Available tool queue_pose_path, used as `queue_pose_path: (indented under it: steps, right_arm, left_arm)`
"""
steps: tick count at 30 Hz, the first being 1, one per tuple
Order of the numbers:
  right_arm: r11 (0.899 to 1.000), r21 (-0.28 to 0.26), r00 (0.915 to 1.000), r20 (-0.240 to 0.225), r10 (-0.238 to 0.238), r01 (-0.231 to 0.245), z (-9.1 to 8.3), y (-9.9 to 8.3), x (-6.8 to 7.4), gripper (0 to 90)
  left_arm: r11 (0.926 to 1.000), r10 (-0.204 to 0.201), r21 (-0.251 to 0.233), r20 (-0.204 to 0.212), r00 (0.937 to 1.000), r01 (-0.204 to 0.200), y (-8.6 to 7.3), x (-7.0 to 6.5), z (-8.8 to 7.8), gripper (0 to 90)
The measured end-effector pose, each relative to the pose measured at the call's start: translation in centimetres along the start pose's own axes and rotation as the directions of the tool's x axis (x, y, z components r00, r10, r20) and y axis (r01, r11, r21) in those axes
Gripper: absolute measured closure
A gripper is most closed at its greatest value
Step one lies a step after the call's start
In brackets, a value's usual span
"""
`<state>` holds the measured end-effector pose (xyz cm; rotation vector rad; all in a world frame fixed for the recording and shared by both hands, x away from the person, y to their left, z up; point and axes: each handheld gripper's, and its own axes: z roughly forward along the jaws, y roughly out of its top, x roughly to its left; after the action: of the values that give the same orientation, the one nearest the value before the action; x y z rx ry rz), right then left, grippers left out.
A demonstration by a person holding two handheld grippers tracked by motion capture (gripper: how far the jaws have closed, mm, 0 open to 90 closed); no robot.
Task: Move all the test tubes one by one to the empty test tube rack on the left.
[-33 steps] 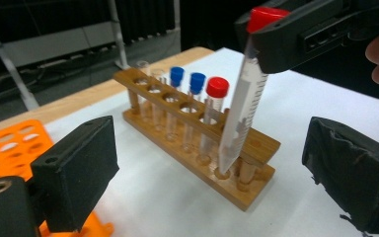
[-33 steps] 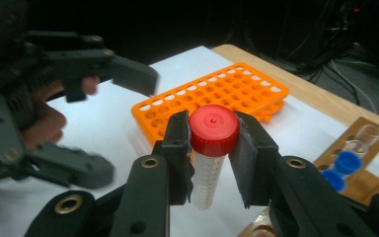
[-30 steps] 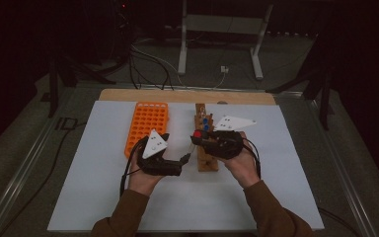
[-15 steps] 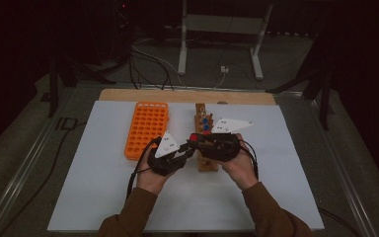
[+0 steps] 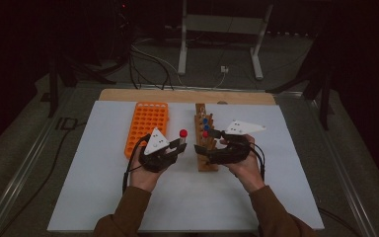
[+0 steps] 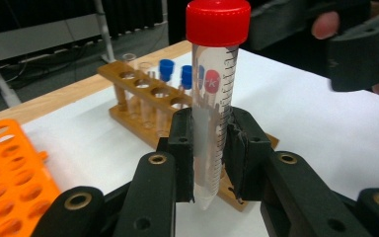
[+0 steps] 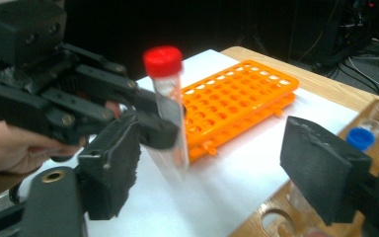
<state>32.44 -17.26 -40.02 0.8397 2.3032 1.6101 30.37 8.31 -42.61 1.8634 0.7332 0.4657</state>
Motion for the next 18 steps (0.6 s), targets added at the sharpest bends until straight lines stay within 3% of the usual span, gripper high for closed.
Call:
queue_pose_path:
  steps: [7,13,18]
  right_arm:
    - [1.0,-0.009,0.998,0.063,0.008,-0.008,-0.9,-1.8,-0.8,8.7]
    - [1.0,0.004,0.9959,0.09,0.007,-0.008,-1.6,-3.1,-1.0,2.0]
    - [1.0,-0.025,0.9919,0.125,0.022,-0.019,-2.7,-4.1,-1.5,0.2]
  left_arm:
    - [0.9997,-0.024,-0.011,-0.037,0.999,0.023,-0.6,1.3,-0.7,75.2]
    - [0.9985,-0.051,-0.022,-0.071,0.9962,0.049,-1.1,2.5,-1.1,75.2]
    - [0.9976,-0.066,-0.025,-0.1,0.9928,0.064,-1.4,3.1,-1.6,75.2]
